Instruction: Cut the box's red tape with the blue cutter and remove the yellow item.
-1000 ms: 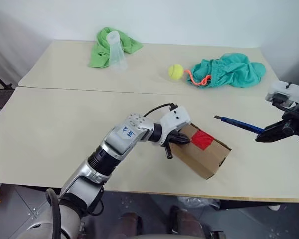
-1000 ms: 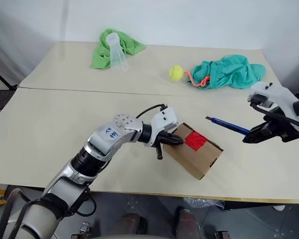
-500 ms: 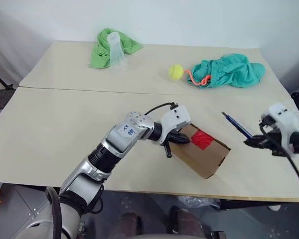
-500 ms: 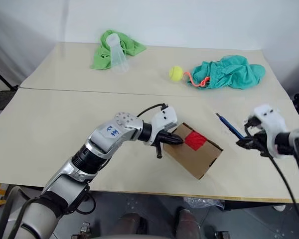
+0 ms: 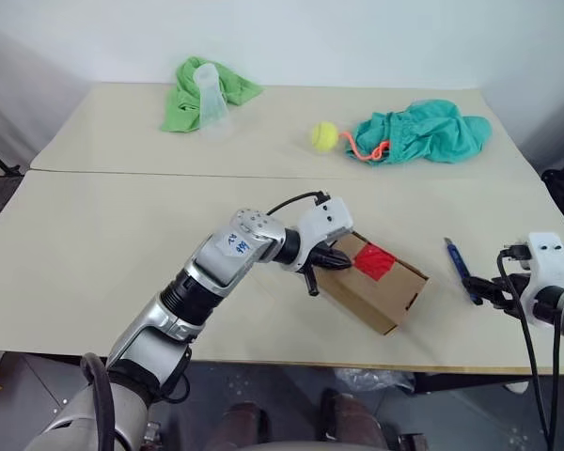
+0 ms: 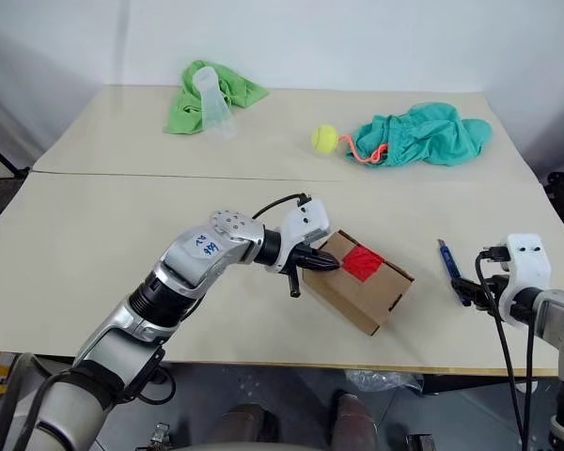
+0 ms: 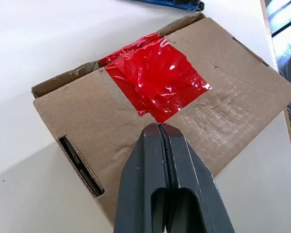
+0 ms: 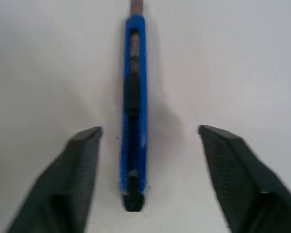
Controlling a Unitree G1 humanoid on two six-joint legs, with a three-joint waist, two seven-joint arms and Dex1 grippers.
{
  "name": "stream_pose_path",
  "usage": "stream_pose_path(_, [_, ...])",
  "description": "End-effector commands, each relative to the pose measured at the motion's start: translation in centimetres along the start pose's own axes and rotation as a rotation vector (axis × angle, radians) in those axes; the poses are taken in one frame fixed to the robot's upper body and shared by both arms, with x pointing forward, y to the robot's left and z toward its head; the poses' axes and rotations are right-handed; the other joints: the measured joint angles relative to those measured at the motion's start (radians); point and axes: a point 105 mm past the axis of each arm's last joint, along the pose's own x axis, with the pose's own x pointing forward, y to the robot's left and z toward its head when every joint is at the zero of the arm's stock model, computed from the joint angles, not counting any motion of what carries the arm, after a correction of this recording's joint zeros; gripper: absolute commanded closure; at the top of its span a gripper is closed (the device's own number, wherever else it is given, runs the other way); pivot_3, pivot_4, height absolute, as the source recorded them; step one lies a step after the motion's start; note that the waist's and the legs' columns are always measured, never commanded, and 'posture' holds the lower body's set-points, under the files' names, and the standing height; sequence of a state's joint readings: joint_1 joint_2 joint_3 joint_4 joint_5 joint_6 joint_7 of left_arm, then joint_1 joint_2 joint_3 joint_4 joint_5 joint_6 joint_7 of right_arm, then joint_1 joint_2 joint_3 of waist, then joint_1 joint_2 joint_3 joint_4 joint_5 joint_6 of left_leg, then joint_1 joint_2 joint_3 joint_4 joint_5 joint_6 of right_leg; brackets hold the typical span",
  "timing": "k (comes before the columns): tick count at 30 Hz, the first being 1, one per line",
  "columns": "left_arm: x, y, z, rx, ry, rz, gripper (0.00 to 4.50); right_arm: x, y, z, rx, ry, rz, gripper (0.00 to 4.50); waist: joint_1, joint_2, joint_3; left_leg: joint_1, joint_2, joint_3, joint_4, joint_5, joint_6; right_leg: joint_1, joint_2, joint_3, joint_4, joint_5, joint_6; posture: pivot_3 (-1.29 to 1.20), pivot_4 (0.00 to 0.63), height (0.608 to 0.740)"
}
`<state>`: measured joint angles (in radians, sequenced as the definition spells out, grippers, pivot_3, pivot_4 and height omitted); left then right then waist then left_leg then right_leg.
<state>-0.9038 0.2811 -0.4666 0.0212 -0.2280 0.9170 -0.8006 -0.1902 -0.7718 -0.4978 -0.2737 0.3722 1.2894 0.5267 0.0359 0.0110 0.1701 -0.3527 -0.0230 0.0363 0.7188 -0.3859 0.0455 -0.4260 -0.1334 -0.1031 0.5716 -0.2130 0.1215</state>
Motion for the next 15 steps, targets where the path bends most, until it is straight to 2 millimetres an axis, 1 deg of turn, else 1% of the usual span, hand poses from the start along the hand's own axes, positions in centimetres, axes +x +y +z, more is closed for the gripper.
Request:
stream_pose_path(1, [-1.4, 1.6, -0.6, -0.061, 0.030, 0.073, 4.50, -1.4, 0.2, 3.6, -0.102, -0.120, -0.029, 0.03, -0.006, 0.000, 0.000, 0.000, 0.000, 0.000, 0.000, 0.000, 0.000, 0.000, 0.000, 0.000, 0.000, 0.000, 0.000, 0.00, 0.150, 0.740])
stream_pose_path(3, [-1.9, 1.8, -0.2, -0.067, 0.018, 0.075, 4.50, -1.5, 0.6, 4.4, -0.137, -0.146, -0.021, 0.03, -0.012, 0.000, 0.000, -0.001, 0.000, 0.000, 0.000, 0.000, 0.001, -0.001, 0.000, 0.000, 0.000, 0.000, 0.000, 0.00, 0.150, 0.740])
stream_pose_path(7, [-4.1, 2.4, 1.0, -0.064, 0.005, 0.098, 4.50, -0.9, 2.4, 6.4, -0.340, -0.180, 0.003, 0.03, -0.018, 0.001, 0.002, -0.001, 0.000, 0.002, -0.002, 0.001, 0.001, -0.003, 0.001, 0.001, 0.003, 0.000, -0.001, 0.00, 0.150, 0.740])
stream_pose_path(11, [-5.3, 2.4, 2.0, -0.048, -0.004, 0.104, 4.50, -0.2, 2.8, 7.3, -0.333, -0.212, 0.045, 0.03, -0.014, 0.001, 0.005, -0.003, 0.000, 0.001, -0.003, 0.001, 0.000, -0.005, 0.002, 0.000, 0.004, 0.000, -0.001, 0.00, 0.150, 0.740])
stream_pose_path(13, [-6.0, 2.1, 2.4, -0.058, -0.010, 0.095, 4.50, 0.7, 3.4, 7.4, -0.347, -0.193, 0.092, 0.03, -0.009, 0.001, 0.006, -0.004, 0.000, 0.001, -0.003, 0.001, 0.001, -0.005, 0.002, 0.000, 0.002, 0.000, 0.000, 0.00, 0.150, 0.740])
stream_pose_path(14, [-6.3, 1.8, 2.4, -0.063, -0.003, 0.089, 4.50, 1.1, 3.9, 7.3, -0.348, -0.173, 0.129, 0.20, -0.010, 0.001, 0.007, -0.005, 0.000, 0.001, -0.003, 0.001, 0.002, -0.005, 0.002, 0.000, 0.001, 0.000, 0.000, 0.00, 0.150, 0.740])
stream_pose_path(15, [-6.6, 1.5, 1.8, -0.072, 0.015, 0.080, 4.50, 1.6, 4.5, 7.4, -0.350, -0.156, 0.167, 0.40, -0.011, 0.001, 0.007, -0.006, 0.000, 0.001, -0.003, 0.001, 0.002, -0.005, 0.002, -0.001, 0.000, 0.000, 0.000, 0.00, 0.150, 0.740])
